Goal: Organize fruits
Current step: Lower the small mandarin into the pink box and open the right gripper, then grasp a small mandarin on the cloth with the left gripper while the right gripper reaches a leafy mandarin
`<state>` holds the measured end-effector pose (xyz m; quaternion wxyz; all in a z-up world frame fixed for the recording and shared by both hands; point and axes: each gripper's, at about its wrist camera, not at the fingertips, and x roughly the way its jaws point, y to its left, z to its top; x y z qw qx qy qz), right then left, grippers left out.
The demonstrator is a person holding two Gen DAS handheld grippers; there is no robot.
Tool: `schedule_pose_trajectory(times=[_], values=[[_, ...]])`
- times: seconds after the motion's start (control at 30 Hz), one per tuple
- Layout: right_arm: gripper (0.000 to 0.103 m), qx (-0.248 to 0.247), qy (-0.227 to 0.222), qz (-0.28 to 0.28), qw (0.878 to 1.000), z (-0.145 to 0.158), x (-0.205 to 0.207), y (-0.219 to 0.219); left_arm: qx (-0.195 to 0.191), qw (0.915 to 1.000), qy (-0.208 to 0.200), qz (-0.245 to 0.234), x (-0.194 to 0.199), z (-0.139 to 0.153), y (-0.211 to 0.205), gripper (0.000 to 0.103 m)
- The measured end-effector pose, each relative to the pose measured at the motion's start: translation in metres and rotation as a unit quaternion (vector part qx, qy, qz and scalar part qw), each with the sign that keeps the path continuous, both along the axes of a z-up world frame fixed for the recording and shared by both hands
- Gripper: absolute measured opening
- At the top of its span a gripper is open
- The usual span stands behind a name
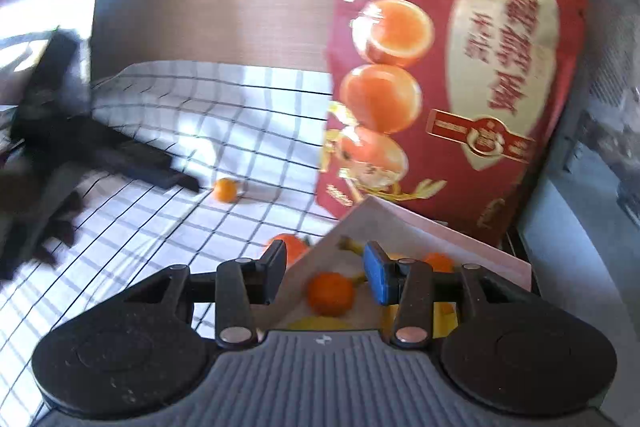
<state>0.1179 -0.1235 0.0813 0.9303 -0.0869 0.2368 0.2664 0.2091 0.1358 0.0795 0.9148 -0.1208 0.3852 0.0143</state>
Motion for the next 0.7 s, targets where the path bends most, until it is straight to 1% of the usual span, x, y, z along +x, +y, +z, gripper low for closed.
schedule_pose_trajectory(times=[0.07, 0.13, 0.17, 0.27, 0.43, 0.53, 0.67, 0.7], values=[[0.043, -0.013, 0.002, 0.006, 1.0, 0.001, -0.006, 0.005, 0.033, 0.9994, 0.001, -0.01, 0.017, -0.004, -0.002, 0.053], [0.043, -0.024, 0.006, 0.006, 1.0, 0.001, -0.008, 0.008, 0.066, 0.9978, 0.002, 0.001, 0.029, -0.011, 0.0, 0.053], [0.043, -0.031, 0.008, 0.005, 0.999, 0.002, -0.01, 0.009, 0.073, 0.9973, 0.003, 0.006, 0.034, -0.014, 0.003, 0.053], [0.043, -0.041, 0.014, -0.001, 0.999, 0.002, -0.013, 0.009, 0.067, 0.9976, 0.015, 0.013, 0.047, -0.024, 0.012, 0.053], [0.043, -0.054, 0.032, -0.013, 0.998, -0.006, -0.013, 0.01, 0.049, 0.9983, 0.03, 0.01, 0.061, -0.038, 0.011, 0.053], [0.043, -0.063, 0.044, -0.014, 0.997, -0.01, -0.015, 0.011, 0.062, 0.9973, 0.036, 0.017, 0.069, -0.045, 0.007, 0.051], [0.043, -0.071, 0.043, -0.015, 0.996, -0.008, -0.02, 0.009, 0.076, 0.9961, 0.035, 0.025, 0.075, -0.046, 0.005, 0.037], [0.043, -0.073, 0.042, -0.015, 0.996, -0.008, -0.021, 0.009, 0.078, 0.9961, 0.034, 0.024, 0.075, -0.045, 0.005, 0.037]])
